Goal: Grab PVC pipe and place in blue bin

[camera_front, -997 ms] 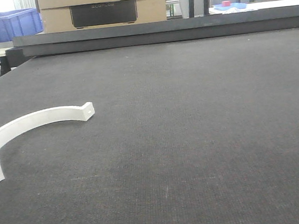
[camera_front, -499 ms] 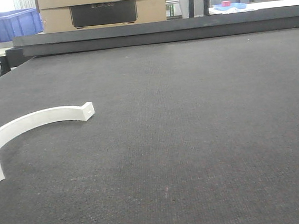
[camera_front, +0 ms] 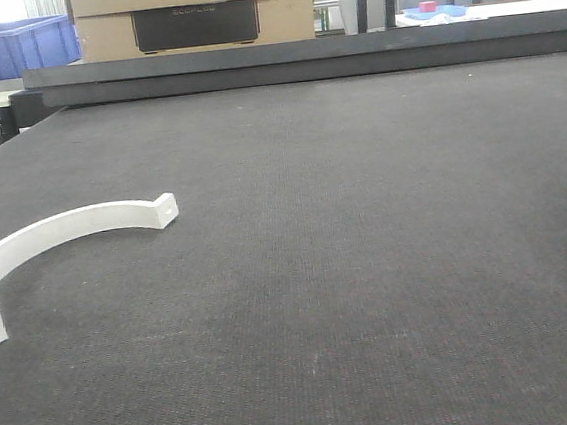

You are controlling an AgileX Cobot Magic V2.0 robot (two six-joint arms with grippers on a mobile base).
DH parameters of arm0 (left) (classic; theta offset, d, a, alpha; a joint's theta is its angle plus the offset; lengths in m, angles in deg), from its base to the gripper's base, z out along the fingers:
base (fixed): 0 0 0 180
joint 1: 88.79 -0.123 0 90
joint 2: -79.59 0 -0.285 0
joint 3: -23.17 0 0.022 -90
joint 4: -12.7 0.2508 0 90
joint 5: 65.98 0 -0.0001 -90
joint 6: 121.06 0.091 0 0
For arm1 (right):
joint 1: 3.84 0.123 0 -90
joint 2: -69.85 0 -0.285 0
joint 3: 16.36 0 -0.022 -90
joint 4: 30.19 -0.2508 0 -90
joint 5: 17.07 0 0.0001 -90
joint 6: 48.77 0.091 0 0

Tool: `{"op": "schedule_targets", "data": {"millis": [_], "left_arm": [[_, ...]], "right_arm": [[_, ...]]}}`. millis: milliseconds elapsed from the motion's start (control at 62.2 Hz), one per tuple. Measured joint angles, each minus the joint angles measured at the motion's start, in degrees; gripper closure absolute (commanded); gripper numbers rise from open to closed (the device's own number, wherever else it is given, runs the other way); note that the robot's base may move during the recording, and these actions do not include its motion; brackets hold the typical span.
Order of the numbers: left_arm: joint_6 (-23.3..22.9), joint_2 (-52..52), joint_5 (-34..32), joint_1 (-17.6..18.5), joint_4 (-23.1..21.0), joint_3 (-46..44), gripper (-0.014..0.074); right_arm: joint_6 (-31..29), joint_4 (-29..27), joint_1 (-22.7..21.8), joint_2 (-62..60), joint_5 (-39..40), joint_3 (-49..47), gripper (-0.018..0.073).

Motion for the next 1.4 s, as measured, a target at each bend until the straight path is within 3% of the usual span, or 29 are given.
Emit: {"op": "schedule_targets", "data": {"millis": [273,660,949,1094,1239,1400], "left_arm": [[0.0,4.0,0.7,0.0,-1.0,2.2,0.0707],[0.0,4.1,0.2,0.0,-1.0,8.4,0.0707],[0.0,4.1,-1.0,0.0,-1.1,8.8,0.0707],[0.0,4.1,-1.0,0.0,-1.1,8.8,0.0707],[0.0,4.1,-1.1,0.0,-1.1,8.8,0.0707],[0.0,4.1,-4.2,0.0,-1.1,8.8,0.0707]], "right_arm": [[0.0,0.0,0.0,7.5,0.0,0.0,0.0727],[0.0,-3.2,0.0,11.2,7.7,-1.1,0.0712],[2.3,-6.0,7.9,18.8,7.1,-10.0,0.0711],[7.4,-1.2,11.2,24.0,4.6,-12.7,0.0711],[13.4,5.8,11.7,29.3,-3.2,-12.8,0.0711],[14.7,7.3,11.7,32.9,-7.5,-12.8,0.0711]]}}
